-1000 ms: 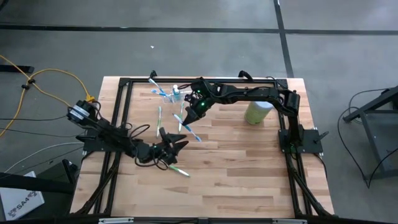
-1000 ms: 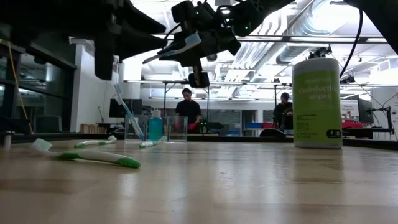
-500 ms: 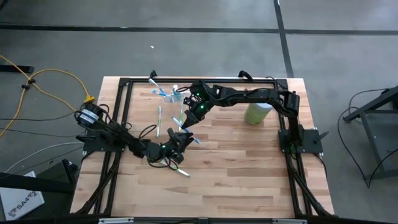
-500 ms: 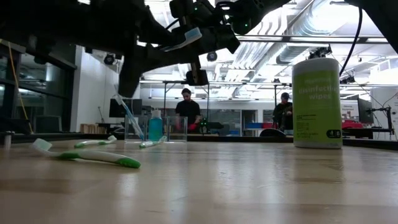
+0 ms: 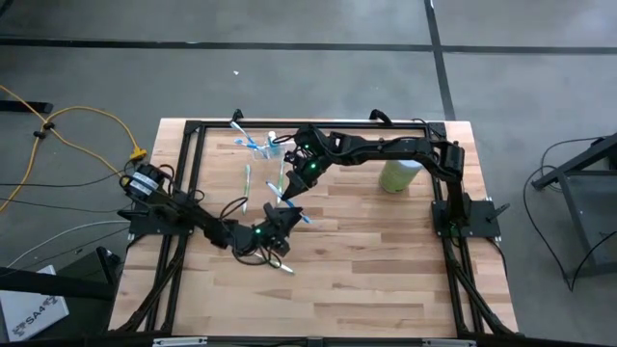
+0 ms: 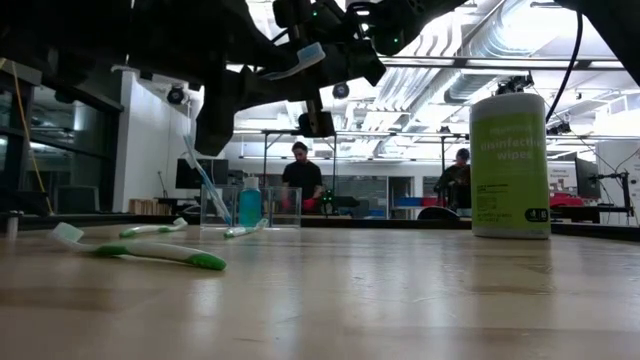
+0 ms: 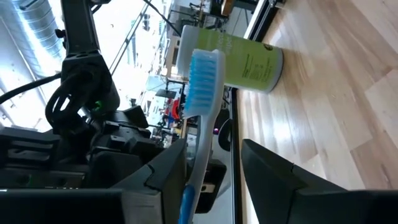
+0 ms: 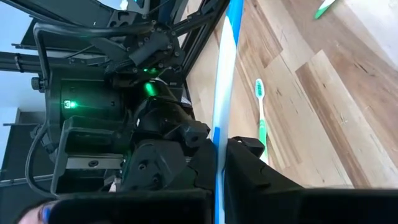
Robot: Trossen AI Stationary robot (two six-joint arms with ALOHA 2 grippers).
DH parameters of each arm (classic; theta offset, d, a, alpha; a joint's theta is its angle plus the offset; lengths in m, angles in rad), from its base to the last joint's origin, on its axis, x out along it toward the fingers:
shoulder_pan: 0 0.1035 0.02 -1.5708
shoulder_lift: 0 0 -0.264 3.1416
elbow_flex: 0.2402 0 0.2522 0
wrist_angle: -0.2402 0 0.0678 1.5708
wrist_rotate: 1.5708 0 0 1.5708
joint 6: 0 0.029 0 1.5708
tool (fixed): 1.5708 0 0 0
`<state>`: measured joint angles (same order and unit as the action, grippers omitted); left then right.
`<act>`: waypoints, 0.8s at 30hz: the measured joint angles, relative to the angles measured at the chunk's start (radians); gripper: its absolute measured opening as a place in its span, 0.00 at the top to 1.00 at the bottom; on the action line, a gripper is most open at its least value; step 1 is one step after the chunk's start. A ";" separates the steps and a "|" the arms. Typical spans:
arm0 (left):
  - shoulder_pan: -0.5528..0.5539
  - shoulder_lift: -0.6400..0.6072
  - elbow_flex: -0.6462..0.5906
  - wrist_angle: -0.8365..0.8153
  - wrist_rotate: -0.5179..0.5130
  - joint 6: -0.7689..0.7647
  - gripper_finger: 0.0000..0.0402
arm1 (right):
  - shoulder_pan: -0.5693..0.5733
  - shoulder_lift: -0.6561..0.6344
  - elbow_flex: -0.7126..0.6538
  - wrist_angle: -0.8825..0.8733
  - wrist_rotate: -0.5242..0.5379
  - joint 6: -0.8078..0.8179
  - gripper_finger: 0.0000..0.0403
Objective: Pick & Place toothbrushing station
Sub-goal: Put the blue toothbrush into the left section of the transparent organizer
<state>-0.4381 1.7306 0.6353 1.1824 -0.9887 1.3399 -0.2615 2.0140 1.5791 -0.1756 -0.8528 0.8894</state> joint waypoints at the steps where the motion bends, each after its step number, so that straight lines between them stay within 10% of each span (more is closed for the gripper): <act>1: -0.002 0.000 0.000 0.000 -0.006 0.000 0.65 | 0.000 0.000 0.000 0.000 0.000 -0.001 0.98; 24: -0.013 -0.001 0.000 0.050 -0.002 0.081 0.89 | 0.000 0.000 0.000 0.001 0.009 0.001 0.98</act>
<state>-0.4515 1.7298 0.6353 1.2320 -0.9912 1.4212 -0.2615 2.0140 1.5791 -0.1741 -0.8440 0.8906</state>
